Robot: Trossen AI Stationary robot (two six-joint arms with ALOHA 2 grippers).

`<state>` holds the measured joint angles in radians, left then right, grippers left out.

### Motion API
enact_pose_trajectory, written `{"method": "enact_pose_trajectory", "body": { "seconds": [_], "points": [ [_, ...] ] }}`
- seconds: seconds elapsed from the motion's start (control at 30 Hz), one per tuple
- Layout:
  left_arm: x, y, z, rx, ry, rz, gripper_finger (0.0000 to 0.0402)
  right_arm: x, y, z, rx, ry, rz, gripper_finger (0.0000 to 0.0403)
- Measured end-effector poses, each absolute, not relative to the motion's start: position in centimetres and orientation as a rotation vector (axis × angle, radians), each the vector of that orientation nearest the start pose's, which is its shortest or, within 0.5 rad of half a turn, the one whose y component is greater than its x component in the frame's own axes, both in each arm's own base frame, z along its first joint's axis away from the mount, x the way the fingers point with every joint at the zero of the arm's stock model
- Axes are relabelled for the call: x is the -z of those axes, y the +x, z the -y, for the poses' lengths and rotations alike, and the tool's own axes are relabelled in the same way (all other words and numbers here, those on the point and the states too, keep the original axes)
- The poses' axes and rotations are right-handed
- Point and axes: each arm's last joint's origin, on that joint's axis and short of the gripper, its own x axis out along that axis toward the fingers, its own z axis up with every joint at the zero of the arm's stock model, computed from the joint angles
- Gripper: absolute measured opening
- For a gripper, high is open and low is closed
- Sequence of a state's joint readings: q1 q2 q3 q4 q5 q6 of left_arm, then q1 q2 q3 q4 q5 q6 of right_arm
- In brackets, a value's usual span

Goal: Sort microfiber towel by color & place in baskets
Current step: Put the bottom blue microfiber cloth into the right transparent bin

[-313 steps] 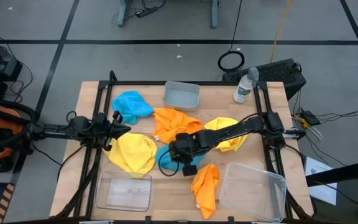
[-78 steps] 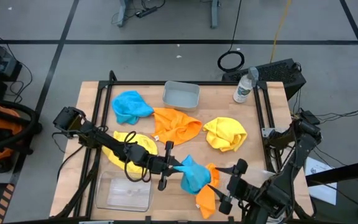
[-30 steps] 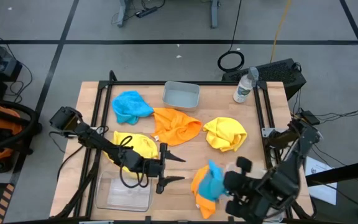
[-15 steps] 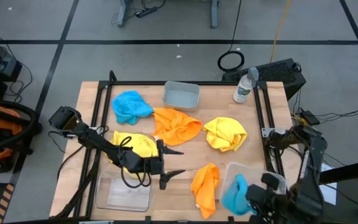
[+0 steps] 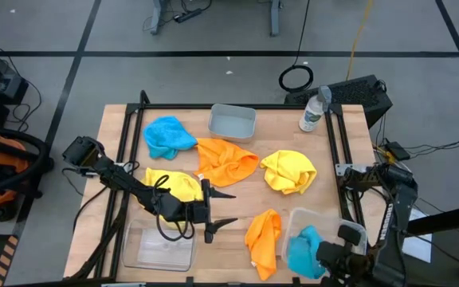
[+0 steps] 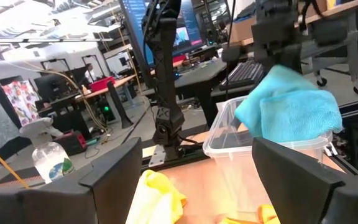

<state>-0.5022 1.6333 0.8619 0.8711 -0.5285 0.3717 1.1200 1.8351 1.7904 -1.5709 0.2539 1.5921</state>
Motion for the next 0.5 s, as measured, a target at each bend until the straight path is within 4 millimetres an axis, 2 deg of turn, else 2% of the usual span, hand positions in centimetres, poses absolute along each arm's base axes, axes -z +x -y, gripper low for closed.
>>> {"method": "enact_pose_trajectory", "body": {
  "seconds": [0.17, 0.33, 0.4, 0.5],
  "points": [
    [-24.8, 31.1, 15.4, -0.042, 0.323, 0.081, 0.0309, -29.1, 15.7, -28.7, 0.505, 0.231, -1.347, 0.0009],
    [-24.7, 31.1, 15.4, -0.040, 0.330, 0.068, 0.0309, -27.3, 16.1, -27.8, 0.583, 0.269, -1.589, 0.0009],
    [-24.6, 31.1, 15.4, -0.037, 0.339, 0.054, 0.0309, -26.9, 16.0, -27.7, 0.600, 0.289, -1.659, 0.0011],
    [-24.5, 31.1, 15.3, -0.039, 0.340, 0.051, 0.0309, -26.8, 15.9, -27.7, 0.627, 0.313, -1.668, 0.0020]
  ]
}}
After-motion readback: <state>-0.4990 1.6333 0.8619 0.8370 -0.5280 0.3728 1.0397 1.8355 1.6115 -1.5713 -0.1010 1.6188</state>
